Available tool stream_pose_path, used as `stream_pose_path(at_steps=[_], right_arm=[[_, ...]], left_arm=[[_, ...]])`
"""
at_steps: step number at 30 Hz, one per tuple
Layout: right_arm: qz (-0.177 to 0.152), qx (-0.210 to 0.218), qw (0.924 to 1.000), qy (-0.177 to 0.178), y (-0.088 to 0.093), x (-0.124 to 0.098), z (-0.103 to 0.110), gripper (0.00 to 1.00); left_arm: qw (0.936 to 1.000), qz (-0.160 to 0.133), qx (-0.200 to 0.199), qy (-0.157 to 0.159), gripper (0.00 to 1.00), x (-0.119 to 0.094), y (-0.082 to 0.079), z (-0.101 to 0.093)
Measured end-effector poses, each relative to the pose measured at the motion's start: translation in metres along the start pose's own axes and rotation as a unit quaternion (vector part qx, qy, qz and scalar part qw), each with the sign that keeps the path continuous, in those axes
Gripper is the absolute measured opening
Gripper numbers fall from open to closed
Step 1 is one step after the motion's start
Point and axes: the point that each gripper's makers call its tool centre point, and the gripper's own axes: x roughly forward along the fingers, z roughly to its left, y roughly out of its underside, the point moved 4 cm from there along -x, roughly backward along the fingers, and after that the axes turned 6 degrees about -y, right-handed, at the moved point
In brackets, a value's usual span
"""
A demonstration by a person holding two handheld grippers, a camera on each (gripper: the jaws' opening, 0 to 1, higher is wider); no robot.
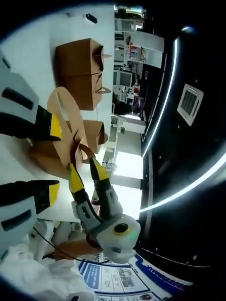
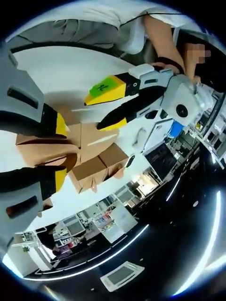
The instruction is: Pick up one paper box from the group, open the paper box, and remove the item inside
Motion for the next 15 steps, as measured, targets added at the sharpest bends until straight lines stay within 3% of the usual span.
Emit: stream_pose_path(at_steps=[8, 15], right_arm=[[0.01, 0.002, 0.9999, 0.002, 0.0037, 0.003, 0.0029, 0.06], [0.01, 0.012, 0.9999, 0.004, 0.0025, 0.0012, 0.0035, 0.05]], left_arm=[[1.0, 0.0, -0.001, -0.001, 0.35, -0.0018, 0.0004, 0.0021], [1.0, -0.001, -0.002, -0.004, 0.35, -0.0029, 0.0006, 0.0031]])
